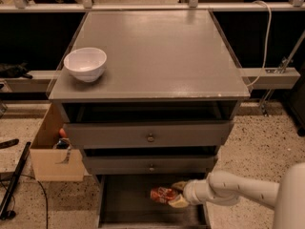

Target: Pick coke can from bottom drawer and place on counter

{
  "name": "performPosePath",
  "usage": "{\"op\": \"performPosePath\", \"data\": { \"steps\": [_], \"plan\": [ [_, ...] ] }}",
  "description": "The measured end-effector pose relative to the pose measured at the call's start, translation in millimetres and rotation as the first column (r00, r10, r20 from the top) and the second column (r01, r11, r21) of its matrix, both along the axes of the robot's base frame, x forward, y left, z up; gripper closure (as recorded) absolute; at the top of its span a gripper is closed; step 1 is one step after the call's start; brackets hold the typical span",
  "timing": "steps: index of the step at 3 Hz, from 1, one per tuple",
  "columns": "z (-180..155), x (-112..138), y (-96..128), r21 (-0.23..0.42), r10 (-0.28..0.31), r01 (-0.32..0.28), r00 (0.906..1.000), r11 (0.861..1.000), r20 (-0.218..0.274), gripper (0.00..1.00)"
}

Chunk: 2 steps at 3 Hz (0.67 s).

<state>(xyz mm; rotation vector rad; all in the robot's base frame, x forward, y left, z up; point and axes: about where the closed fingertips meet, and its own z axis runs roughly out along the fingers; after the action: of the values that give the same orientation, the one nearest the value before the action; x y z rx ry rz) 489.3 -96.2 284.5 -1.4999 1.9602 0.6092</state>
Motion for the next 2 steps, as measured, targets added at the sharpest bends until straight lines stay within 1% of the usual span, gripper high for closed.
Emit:
{"op": "performPosePath", "data": {
  "steps": [1, 2],
  "plan": [
    [36, -24, -31, 0.002, -0.038, 0.038, 0.9991, 0.999, 0.019, 1.0],
    [102, -44, -65, -0.005, -0.069, 0.07, 0.9952, 0.998, 0.069, 1.0]
  ]
}}
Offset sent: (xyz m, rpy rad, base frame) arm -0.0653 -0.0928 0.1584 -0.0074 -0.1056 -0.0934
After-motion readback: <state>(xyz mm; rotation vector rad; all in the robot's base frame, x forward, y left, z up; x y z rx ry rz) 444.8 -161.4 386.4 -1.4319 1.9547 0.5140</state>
